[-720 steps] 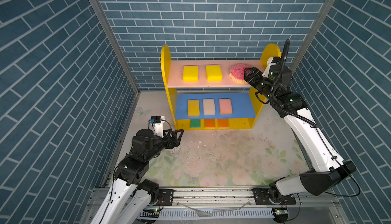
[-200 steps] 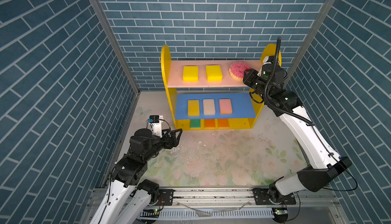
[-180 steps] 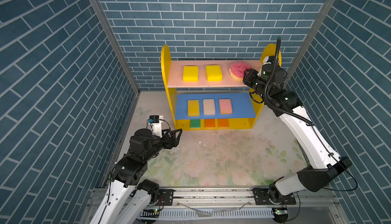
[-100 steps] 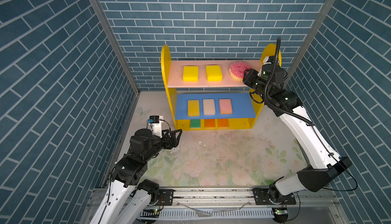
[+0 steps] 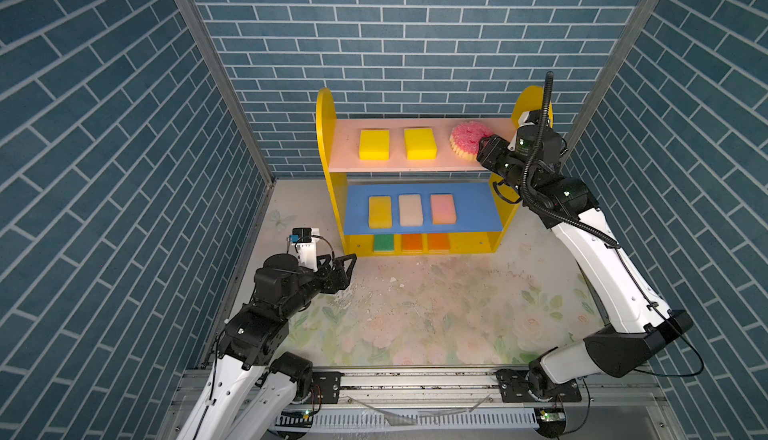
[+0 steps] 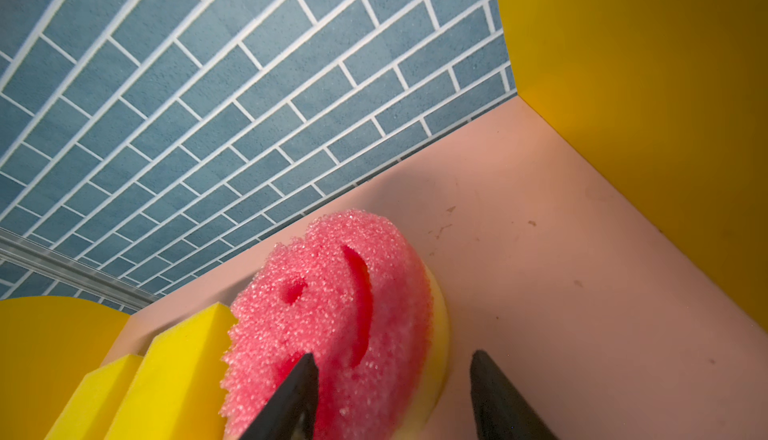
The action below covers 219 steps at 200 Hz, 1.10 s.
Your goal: Place and organize the cleaning sponges onto the shelf
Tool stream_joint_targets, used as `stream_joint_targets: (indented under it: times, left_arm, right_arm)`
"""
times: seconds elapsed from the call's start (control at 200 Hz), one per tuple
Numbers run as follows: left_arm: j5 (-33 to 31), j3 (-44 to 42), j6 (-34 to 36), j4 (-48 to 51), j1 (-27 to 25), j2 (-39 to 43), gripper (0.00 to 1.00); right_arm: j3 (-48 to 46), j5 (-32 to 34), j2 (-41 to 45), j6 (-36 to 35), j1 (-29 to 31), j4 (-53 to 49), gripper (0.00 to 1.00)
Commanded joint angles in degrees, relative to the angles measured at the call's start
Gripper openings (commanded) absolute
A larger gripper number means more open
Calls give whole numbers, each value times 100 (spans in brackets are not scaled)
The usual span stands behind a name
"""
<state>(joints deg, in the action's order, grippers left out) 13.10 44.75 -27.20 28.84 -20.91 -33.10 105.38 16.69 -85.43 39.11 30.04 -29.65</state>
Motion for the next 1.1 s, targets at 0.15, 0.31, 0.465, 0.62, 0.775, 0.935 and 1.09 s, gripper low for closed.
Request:
stream_joint_targets:
  times: [0.15, 0.31, 0.465, 0.62, 0.775, 0.935, 1.09]
  left_arm:
    - [6, 68, 33, -45, 32, 5, 83]
    - [-16, 64, 48, -37, 32, 39, 83]
    - [-35, 93, 74, -36, 28, 32, 83]
    - [-349, 377, 340, 234, 26, 38, 83]
    - [-1367, 725, 742, 740, 26, 174, 87]
    - [-2852, 554, 960, 787, 26, 320, 100]
    - [-3605, -74, 1180, -27, 27, 310, 99]
  right_arm:
    - [498, -165, 88, -97, -18, -290, 67]
    - [578, -144, 183, -106, -16, -305, 68]
    - [453, -113, 426, -113, -12, -285, 69]
    - [95, -208, 805, -137, 18, -322, 70]
    - [-549, -25, 1208, -730, 465, -409, 99]
    - [-1797, 635, 1696, -1632, 1006, -112, 99]
    - [-3742, 1205, 2901, -2003, 1004, 1088, 99]
